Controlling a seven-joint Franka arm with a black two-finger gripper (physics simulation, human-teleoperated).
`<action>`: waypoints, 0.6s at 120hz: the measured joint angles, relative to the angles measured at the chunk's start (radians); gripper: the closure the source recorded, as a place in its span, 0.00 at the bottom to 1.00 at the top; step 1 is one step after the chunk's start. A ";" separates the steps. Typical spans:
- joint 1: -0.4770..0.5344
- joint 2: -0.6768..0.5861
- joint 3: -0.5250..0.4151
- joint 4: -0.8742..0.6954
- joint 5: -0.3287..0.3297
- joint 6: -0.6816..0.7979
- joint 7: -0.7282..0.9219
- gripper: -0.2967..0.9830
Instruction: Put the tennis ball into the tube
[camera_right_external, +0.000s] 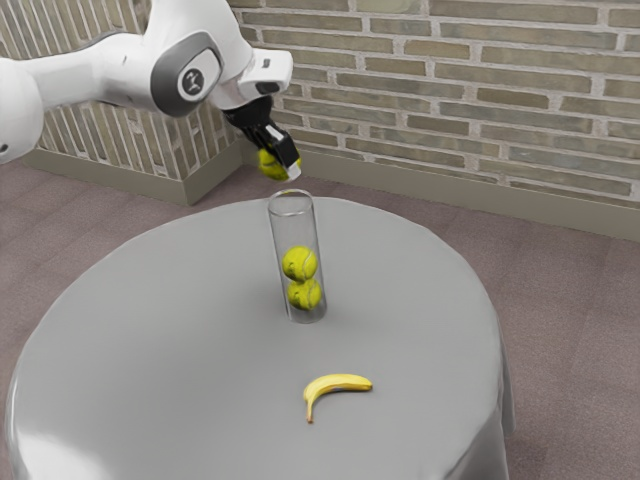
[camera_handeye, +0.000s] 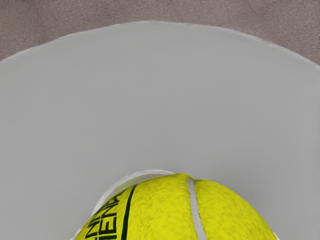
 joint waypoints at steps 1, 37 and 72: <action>0.000 0.000 -0.001 0.000 0.000 0.000 0.000 0.59; -0.002 0.024 -0.003 0.027 -0.015 -0.010 0.005 0.34; -0.004 -0.001 -0.007 0.025 0.025 -0.169 0.011 0.26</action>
